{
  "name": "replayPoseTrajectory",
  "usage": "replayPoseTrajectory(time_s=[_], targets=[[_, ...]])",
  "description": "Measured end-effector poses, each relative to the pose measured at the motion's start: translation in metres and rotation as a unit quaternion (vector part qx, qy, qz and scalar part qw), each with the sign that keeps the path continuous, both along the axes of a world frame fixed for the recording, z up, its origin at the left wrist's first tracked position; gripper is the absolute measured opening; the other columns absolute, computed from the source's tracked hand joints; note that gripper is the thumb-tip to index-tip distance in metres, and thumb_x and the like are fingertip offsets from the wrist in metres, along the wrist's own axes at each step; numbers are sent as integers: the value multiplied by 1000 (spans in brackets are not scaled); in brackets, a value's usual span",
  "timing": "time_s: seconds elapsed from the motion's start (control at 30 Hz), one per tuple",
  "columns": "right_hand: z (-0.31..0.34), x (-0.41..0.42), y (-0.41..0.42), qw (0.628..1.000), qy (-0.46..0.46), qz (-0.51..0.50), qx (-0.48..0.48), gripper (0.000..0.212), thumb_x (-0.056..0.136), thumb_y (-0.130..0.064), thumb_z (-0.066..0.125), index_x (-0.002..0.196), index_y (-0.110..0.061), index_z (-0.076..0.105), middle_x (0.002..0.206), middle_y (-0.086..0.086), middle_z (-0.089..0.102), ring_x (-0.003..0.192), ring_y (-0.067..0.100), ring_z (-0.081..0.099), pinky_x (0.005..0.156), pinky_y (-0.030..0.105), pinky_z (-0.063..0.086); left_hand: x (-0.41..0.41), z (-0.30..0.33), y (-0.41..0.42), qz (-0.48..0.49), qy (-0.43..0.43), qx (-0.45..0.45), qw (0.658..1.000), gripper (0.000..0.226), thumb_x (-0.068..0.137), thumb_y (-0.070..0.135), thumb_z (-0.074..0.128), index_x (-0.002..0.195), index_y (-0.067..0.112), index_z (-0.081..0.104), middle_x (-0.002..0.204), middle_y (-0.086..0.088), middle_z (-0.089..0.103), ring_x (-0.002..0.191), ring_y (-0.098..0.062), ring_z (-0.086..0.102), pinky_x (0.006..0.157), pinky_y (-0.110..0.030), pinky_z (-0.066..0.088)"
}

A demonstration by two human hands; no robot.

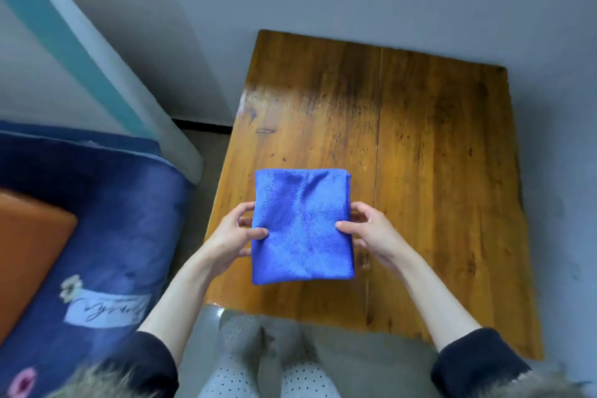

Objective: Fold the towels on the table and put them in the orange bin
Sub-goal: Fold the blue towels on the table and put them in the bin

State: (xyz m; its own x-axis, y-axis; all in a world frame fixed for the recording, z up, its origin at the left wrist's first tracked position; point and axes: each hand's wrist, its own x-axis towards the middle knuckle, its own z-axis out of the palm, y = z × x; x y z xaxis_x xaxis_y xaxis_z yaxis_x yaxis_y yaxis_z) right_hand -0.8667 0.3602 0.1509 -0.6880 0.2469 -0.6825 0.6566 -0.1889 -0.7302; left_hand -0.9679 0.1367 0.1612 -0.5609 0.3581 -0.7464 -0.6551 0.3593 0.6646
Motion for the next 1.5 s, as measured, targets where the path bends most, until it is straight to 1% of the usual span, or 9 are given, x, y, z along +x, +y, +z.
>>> replayPoseTrajectory(time_s=[0.33, 0.5, 0.67, 0.83, 1.03, 1.17, 1.27, 1.37, 1.5], targets=[[56, -102, -157, 985, 43, 170, -9, 18, 83, -2, 64, 95, -16, 61, 96, 4, 65, 79, 10, 63, 54, 20, 48, -11, 49, -183, 160, 53, 5, 986, 38, 84, -2, 59, 107, 26, 53, 98, -7, 59, 86, -15, 64, 76, -39, 55], [73, -145, -242, 972, 51, 229, 14, 20, 84, 0, 58, 94, -17, 61, 94, 3, 68, 77, 11, 65, 65, 26, 50, -30, 55, -263, 209, 61, 16, 976, 40, 83, -5, 59, 112, 21, 49, 94, -6, 59, 77, -14, 62, 68, -37, 44], [79, -195, -332, 963, 36, 265, 22, 19, 82, -1, 57, 94, -15, 63, 92, 2, 71, 80, 16, 68, 77, 35, 52, -62, 60, -355, 241, 59, 30, 968, 38, 84, -1, 61, 108, 26, 51, 107, -1, 60, 91, -11, 63, 65, -30, 54], [76, -263, -448, 946, 37, 321, 11, 20, 83, -2, 57, 95, -16, 62, 86, -4, 71, 75, 11, 67, 64, 24, 50, -94, 56, -462, 319, 70, 19, 945, 35, 82, -1, 63, 101, 27, 52, 100, -1, 61, 76, -8, 65, 52, -24, 51], [38, -325, -598, 916, 25, 401, 10, 19, 84, 0, 56, 89, -17, 60, 76, -5, 67, 57, 1, 63, 45, 14, 41, -113, 20, -578, 440, 47, -47, 895, 40, 82, -2, 61, 108, 25, 46, 101, 1, 55, 74, -16, 60, 57, -30, 47], [-12, -344, -672, 889, -16, 456, 31, 20, 81, -1, 57, 95, -15, 60, 84, 3, 64, 73, 16, 59, 61, 24, 40, -118, -26, -620, 472, 13, -128, 872, 39, 81, -1, 57, 110, 21, 41, 101, -3, 58, 71, -15, 57, 55, -26, 41], [-58, -350, -702, 875, -70, 476, 55, 22, 80, -1, 57, 97, -14, 60, 86, 5, 63, 74, 20, 58, 66, 30, 42, -123, -68, -630, 436, 0, -245, 866, 39, 80, 1, 58, 114, 13, 42, 109, -13, 58, 90, -27, 58, 66, -33, 44], [-98, -353, -720, 865, -99, 485, 84, 21, 80, 1, 57, 85, -19, 60, 80, 1, 63, 67, 13, 60, 49, 18, 44, -129, -105, -632, 371, -19, -326, 869, 43, 82, 2, 54, 122, 6, 39, 121, -20, 50, 109, -38, 51, 86, -38, 40], [-140, -359, -734, 854, -106, 494, 120, 24, 80, 3, 55, 81, -20, 58, 87, 4, 64, 79, 22, 63, 53, 24, 50, -136, -136, -631, 288, -4, -412, 865, 37, 85, 1, 50, 119, 6, 36, 119, -21, 43, 107, -42, 50, 80, -44, 39]])
